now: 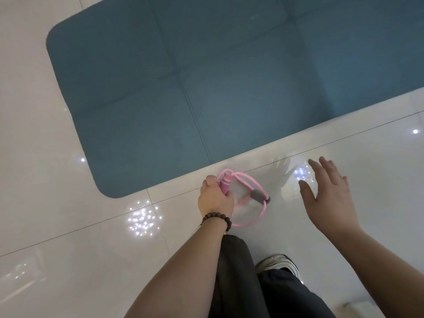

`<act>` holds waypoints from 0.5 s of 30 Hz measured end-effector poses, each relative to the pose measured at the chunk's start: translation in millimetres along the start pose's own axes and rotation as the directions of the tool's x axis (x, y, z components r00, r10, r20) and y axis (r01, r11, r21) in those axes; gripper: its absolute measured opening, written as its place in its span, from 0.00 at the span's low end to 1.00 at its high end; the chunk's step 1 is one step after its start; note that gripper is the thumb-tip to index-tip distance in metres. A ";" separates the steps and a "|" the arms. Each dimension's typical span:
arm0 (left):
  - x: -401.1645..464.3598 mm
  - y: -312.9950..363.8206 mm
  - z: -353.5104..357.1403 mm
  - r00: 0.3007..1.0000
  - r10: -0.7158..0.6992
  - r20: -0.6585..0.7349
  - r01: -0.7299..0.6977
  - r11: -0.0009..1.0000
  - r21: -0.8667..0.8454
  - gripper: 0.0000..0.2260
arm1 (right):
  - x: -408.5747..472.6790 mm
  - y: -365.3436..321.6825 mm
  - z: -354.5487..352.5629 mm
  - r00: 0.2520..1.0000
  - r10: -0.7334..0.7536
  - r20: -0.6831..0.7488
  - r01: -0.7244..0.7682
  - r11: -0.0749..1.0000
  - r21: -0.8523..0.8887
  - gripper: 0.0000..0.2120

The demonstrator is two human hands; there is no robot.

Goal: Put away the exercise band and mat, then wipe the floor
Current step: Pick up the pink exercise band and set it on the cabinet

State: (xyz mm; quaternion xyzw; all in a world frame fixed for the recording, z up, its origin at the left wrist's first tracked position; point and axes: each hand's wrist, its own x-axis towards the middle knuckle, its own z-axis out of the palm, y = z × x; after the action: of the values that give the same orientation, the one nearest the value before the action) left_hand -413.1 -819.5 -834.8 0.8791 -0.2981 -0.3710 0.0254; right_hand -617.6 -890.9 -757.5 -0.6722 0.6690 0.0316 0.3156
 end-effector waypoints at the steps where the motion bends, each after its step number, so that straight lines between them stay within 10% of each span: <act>1: -8.9 6.6 -12.0 0.999 0.040 -0.003 -0.040 0.999 0.001 0.16 | -3.8 -3.6 -6.2 1.000 0.003 0.001 -0.003 1.000 0.002 0.24; 15: -208.4 158.1 -282.5 0.911 0.411 -0.042 -0.409 0.911 0.049 0.19 | -125.3 -108.9 -262.2 0.993 0.038 -0.113 -0.033 0.998 0.050 0.23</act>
State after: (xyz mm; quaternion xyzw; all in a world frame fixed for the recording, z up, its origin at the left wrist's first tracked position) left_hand -418.4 -886.0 -455.6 0.8066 -0.4825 -0.3287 0.0932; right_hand -630.0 -913.3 -448.3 -0.6531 0.6984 -0.0175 0.2924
